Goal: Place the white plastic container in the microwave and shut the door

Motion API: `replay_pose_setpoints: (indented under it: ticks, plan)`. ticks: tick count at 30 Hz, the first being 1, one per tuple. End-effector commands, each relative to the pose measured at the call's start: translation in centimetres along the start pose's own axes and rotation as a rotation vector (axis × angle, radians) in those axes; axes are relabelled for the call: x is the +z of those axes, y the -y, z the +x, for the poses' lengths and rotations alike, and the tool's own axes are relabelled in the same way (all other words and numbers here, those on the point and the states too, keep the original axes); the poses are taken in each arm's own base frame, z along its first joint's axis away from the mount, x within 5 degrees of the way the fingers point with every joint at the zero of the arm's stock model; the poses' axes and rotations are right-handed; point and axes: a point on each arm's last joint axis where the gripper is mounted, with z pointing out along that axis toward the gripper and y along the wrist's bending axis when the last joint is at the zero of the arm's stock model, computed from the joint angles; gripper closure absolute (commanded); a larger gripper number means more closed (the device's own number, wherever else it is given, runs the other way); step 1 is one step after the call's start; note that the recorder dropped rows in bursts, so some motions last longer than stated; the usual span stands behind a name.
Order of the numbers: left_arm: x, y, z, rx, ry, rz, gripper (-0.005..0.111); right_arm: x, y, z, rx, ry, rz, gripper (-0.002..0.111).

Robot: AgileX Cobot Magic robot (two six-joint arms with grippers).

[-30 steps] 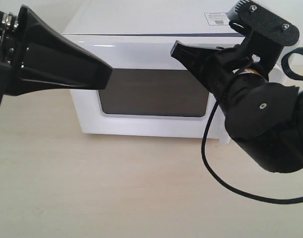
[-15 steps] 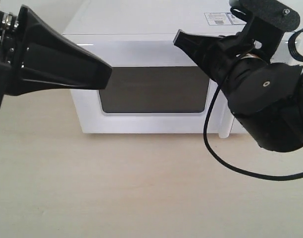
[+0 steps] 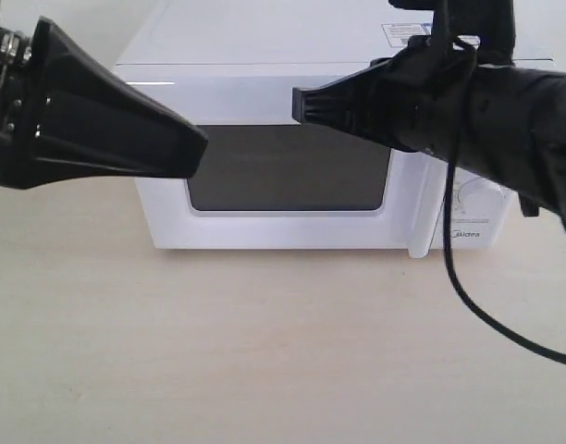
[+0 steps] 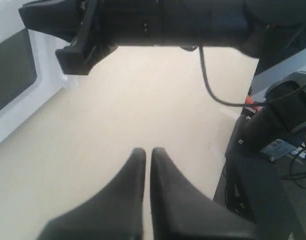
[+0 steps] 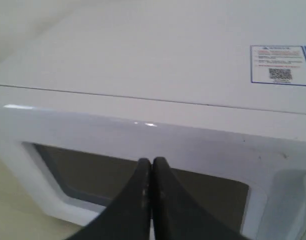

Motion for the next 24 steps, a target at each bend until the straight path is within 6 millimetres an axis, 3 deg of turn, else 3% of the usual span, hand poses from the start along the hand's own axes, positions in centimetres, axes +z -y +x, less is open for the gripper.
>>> replay_pose_setpoints:
  ticks: [1,9,15,24]
  plan:
    - [-1.1,0.9,0.3,-0.002,0.002,0.025,0.102,-2.5,0.4,-0.8,-0.044,0.024,-0.066,0.108]
    - [-5.5,4.0,0.4,-0.043,0.189,0.097,0.102,-3.9,0.7,-1.8,-0.005,0.066,-0.081,0.108]
    - [-8.6,6.0,1.9,-0.082,0.374,0.143,0.102,-3.9,0.5,-1.8,0.013,0.057,-0.098,0.108]
    - [-10.7,6.9,4.0,-0.060,0.500,0.099,0.102,-3.9,0.5,-1.8,0.017,0.057,-0.098,0.108]
